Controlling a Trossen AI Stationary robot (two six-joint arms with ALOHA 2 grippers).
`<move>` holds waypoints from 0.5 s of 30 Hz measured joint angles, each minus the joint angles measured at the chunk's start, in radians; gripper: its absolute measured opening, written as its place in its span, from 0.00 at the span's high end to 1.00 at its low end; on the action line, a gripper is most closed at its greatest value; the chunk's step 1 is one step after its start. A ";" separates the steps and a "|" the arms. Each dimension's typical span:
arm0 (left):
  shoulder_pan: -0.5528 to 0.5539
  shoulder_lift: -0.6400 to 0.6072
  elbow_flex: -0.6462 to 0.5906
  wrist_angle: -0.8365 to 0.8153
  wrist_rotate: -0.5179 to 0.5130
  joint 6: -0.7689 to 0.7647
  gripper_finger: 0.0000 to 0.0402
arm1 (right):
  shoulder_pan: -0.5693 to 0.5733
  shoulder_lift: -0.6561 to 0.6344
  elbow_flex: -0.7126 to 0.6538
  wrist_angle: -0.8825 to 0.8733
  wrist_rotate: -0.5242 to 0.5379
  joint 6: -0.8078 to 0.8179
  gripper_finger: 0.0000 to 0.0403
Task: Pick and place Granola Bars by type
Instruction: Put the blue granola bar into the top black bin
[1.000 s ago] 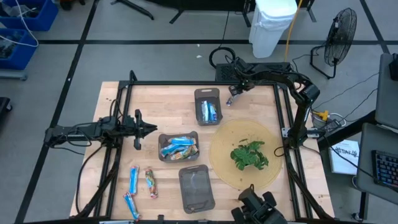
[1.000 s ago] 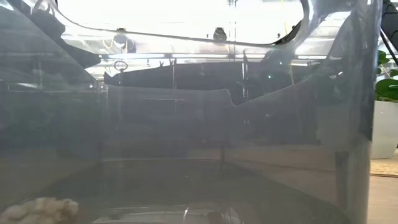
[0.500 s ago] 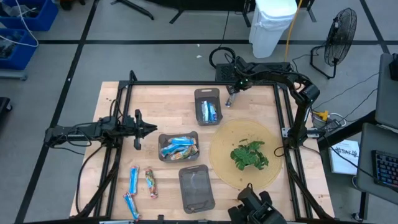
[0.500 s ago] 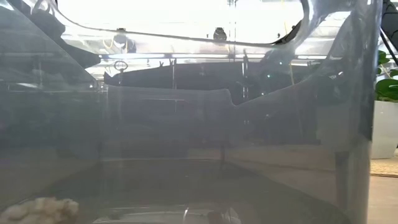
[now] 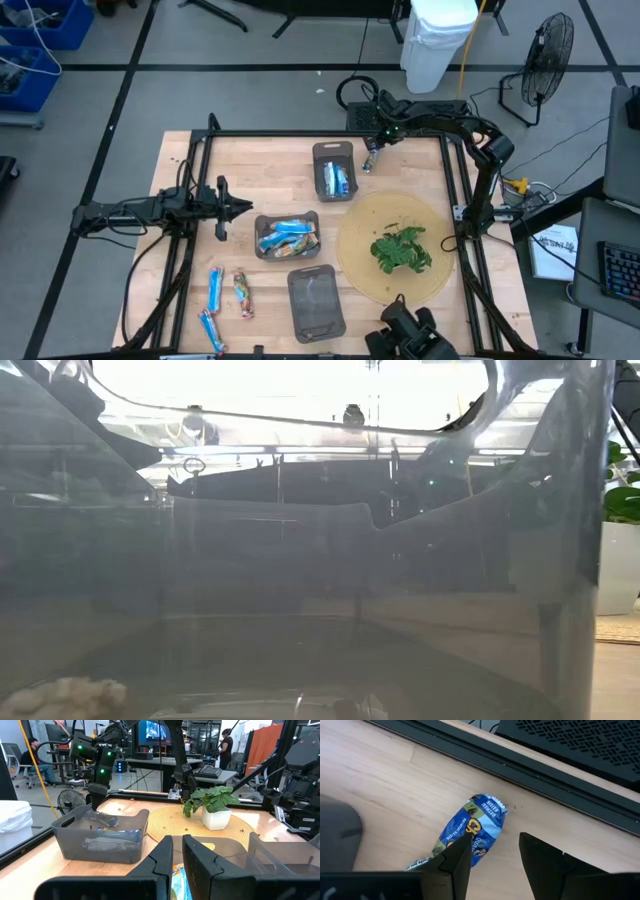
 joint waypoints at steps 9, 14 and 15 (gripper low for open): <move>0.000 0.000 0.000 0.000 0.000 0.000 0.88 | 0.016 0.044 0.000 0.053 -0.051 -0.001 0.61; 0.000 0.000 0.000 0.000 0.000 0.000 0.88 | 0.017 0.045 0.000 0.069 -0.051 -0.003 0.61; 0.000 0.000 0.000 0.000 0.000 0.000 0.88 | 0.017 0.045 0.000 0.071 -0.052 -0.004 0.62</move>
